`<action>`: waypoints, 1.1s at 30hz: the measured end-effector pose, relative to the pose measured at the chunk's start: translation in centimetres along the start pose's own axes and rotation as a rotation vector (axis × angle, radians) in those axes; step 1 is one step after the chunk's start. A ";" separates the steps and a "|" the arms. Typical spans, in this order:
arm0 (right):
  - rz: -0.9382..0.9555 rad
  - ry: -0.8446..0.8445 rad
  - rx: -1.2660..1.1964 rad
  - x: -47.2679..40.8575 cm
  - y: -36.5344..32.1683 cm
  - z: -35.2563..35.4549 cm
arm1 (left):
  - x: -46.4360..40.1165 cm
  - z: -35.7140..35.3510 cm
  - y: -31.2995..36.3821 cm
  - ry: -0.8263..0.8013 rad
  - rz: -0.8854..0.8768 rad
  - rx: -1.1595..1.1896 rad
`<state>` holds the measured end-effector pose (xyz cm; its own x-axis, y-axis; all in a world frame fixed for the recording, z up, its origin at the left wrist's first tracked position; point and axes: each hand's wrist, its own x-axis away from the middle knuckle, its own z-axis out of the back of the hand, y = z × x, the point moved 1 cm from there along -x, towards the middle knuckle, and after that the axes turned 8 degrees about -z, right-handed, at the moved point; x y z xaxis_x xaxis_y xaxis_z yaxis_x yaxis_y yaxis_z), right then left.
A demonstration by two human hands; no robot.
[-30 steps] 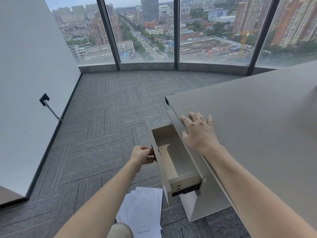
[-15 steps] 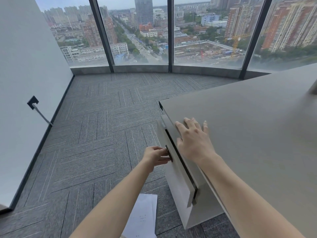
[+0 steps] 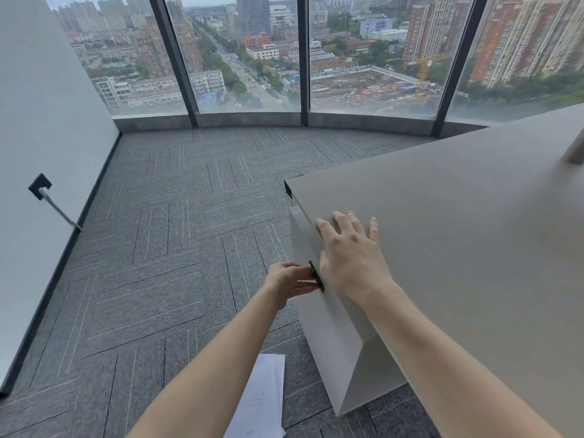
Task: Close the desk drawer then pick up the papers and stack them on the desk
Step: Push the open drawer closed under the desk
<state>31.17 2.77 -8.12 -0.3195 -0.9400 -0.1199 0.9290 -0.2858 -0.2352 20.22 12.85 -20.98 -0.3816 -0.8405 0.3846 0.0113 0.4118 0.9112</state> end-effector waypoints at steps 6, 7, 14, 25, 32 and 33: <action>-0.004 -0.003 -0.002 0.0 0.0 -0.1 | -0.1 0.0 -0.2 0.003 0.045 0.025; -0.001 0.000 -0.007 0.1 0.0 -0.1 | -0.2 0.0 -0.3 0.009 0.053 0.017; 0.000 -0.005 -0.027 0.1 0.1 0.0 | -0.8 0.0 0.0 0.012 0.132 -0.005; 0.002 0.008 -0.032 0.0 0.2 -0.2 | -1.9 -0.7 0.0 0.010 0.381 0.029; 0.003 0.011 -0.035 -0.2 0.3 -0.3 | -1.9 -1.1 0.1 -0.007 0.382 -0.061; 0.003 0.010 -0.035 -0.2 0.4 -0.3 | -1.9 -0.9 0.1 -0.017 0.369 -0.113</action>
<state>31.51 2.88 -8.51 -0.3188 -0.9389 -0.1301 0.9229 -0.2762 -0.2683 21.83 14.17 -21.47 -0.3486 -0.6368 0.6877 0.2521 0.6430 0.7232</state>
